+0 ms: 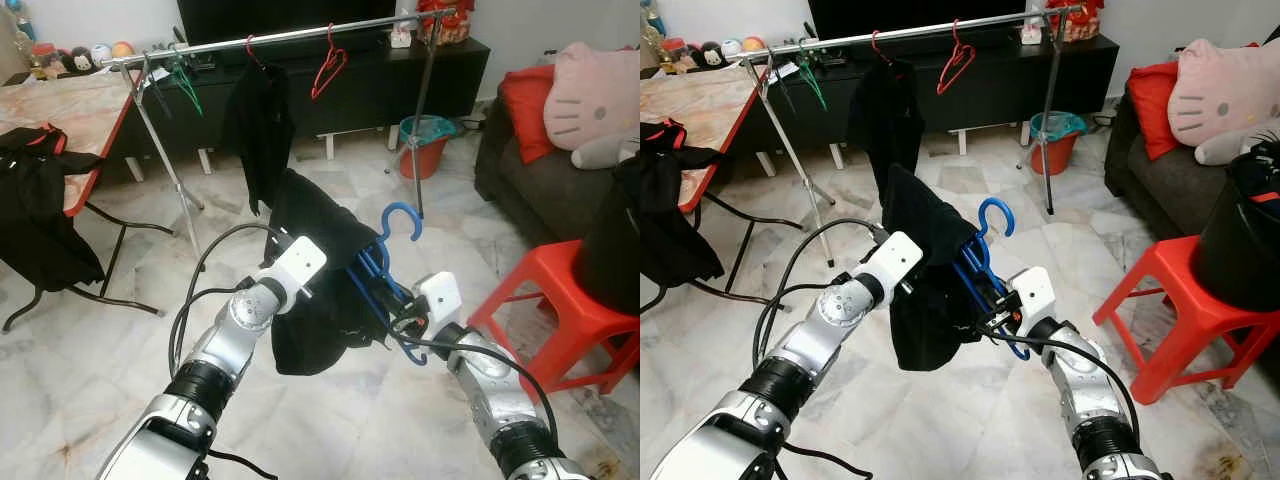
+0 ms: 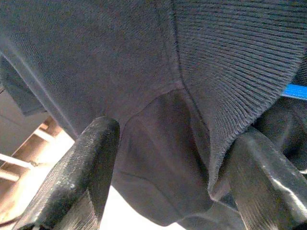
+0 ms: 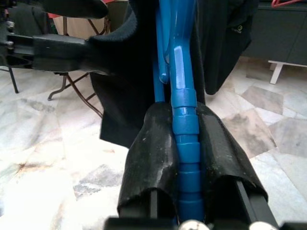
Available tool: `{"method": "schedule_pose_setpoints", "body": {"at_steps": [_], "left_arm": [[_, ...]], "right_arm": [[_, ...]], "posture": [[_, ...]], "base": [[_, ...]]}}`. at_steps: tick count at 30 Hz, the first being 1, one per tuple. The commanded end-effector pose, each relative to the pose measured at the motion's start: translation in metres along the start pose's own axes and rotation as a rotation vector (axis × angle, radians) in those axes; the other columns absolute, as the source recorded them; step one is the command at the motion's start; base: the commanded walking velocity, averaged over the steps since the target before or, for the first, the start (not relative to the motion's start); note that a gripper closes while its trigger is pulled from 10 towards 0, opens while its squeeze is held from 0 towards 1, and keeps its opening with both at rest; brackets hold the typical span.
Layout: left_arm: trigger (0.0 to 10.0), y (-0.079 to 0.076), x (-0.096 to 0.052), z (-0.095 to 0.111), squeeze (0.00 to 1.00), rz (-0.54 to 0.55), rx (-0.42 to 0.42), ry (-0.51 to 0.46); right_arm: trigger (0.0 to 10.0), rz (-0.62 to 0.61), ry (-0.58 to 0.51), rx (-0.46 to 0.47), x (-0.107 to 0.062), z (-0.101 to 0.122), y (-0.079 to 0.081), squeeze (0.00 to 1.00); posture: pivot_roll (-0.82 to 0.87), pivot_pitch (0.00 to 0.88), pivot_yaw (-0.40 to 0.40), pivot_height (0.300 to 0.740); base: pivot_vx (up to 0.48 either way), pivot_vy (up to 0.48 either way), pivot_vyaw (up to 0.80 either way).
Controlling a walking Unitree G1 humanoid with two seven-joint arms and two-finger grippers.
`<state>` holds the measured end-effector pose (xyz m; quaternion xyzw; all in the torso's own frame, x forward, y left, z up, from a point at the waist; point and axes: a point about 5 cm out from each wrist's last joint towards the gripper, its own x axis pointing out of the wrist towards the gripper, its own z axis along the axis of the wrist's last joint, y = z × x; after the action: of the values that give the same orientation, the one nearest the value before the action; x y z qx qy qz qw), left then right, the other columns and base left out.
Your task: Hang hanger
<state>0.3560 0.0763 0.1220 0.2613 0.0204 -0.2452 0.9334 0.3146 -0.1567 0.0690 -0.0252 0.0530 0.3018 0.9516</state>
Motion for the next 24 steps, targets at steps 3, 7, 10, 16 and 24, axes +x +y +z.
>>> {"method": "schedule_pose_setpoints", "body": {"at_steps": [3, 7, 10, 16, 24], "left_arm": [[10.0, -0.0014, 0.0035, 0.0048, 0.00, -0.009, 0.003, -0.004], [10.0, -0.0037, 0.0052, 0.0060, 0.00, -0.018, 0.011, -0.006], [10.0, -0.0061, 0.0062, 0.0071, 0.00, -0.029, 0.014, -0.015], [0.0, -0.0067, 0.0073, 0.0053, 0.00, -0.024, 0.009, 0.001], [0.0, -0.0042, 0.0070, -0.0021, 0.00, -0.003, 0.015, 0.042]], "right_arm": [[0.0, 0.017, -0.072, -0.016, 0.0074, 0.0179, -0.0009, 0.00], [0.0, 0.034, -0.074, -0.013, 0.0075, 0.0184, 0.0007, 0.00], [0.0, 0.043, -0.074, -0.009, 0.0075, 0.0185, 0.0012, 0.00], [0.0, 0.057, -0.073, -0.001, 0.0064, 0.0183, 0.0017, 0.00], [0.0, 0.076, -0.076, 0.006, 0.0050, 0.0191, 0.0021, 0.00]], "posture": [[-0.19, 0.000, 0.022, 0.740], [-0.19, 0.000, 0.021, 0.740], [-0.19, 0.000, 0.020, 0.740], [-0.19, 0.000, 0.016, 0.740], [-0.20, 0.000, 0.012, 0.740]], "base": [[0.000, 0.000, 0.00], [0.000, 0.000, 0.00], [0.000, 0.000, 0.00], [0.000, 0.000, 0.00], [0.000, 0.000, 0.00]]}}
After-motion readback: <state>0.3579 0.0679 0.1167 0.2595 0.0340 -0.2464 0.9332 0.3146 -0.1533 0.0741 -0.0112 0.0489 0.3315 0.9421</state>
